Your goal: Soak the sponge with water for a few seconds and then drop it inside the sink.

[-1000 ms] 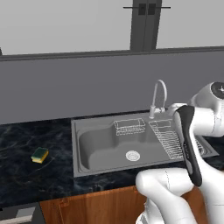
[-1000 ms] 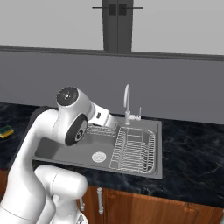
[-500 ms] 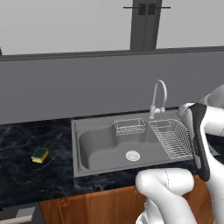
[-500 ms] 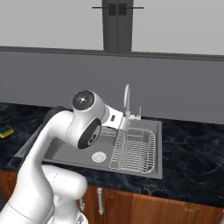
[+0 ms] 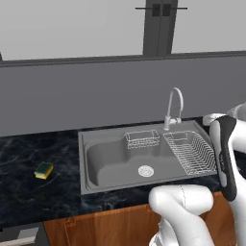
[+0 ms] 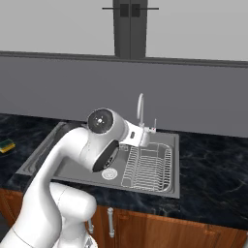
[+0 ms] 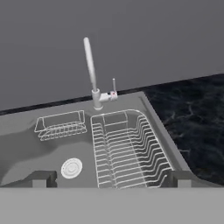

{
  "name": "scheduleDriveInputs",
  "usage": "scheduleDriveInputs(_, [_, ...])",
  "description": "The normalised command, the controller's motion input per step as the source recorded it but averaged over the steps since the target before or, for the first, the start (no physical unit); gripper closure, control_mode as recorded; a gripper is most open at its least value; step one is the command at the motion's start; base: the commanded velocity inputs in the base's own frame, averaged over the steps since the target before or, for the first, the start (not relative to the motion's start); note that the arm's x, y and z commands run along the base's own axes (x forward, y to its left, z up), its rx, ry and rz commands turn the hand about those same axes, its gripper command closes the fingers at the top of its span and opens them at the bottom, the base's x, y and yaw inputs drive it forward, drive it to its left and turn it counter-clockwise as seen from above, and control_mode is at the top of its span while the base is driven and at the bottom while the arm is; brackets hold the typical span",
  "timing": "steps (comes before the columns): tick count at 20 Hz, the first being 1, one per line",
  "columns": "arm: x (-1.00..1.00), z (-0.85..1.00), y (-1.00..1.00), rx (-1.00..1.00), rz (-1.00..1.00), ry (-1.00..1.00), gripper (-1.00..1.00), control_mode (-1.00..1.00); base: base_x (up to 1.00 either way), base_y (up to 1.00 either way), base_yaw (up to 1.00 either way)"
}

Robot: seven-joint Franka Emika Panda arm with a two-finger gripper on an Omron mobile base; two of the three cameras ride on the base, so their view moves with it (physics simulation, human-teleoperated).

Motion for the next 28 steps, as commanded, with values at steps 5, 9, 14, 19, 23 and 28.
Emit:
scheduleDriveInputs(5, [0.03,-0.01,0.00,0.00,0.01,-0.24,-1.00,-1.00,0.00,0.00,0.00])
scheduleDriveInputs(9, [0.04,0.00,-0.04,-0.04,0.01,-0.08,-1.00,-1.00,0.00,0.00,0.00])
scheduleDriveInputs(14, [0.01,0.00,-0.02,-0.06,0.03,-0.01,-1.00,-1.00,0.00,0.00,0.00])
scheduleDriveInputs(19, [0.00,0.00,-0.13,-0.06,0.09,0.00,-1.00,-1.00,0.00,0.00,0.00])
scheduleDriveInputs(23, [0.00,0.01,-0.20,-0.06,0.15,0.00,-1.00,-1.00,0.00,0.00,0.00])
scheduleDriveInputs(28, [0.00,0.00,-0.18,-0.02,0.18,0.00,-1.00,-1.00,0.00,0.00,0.00])
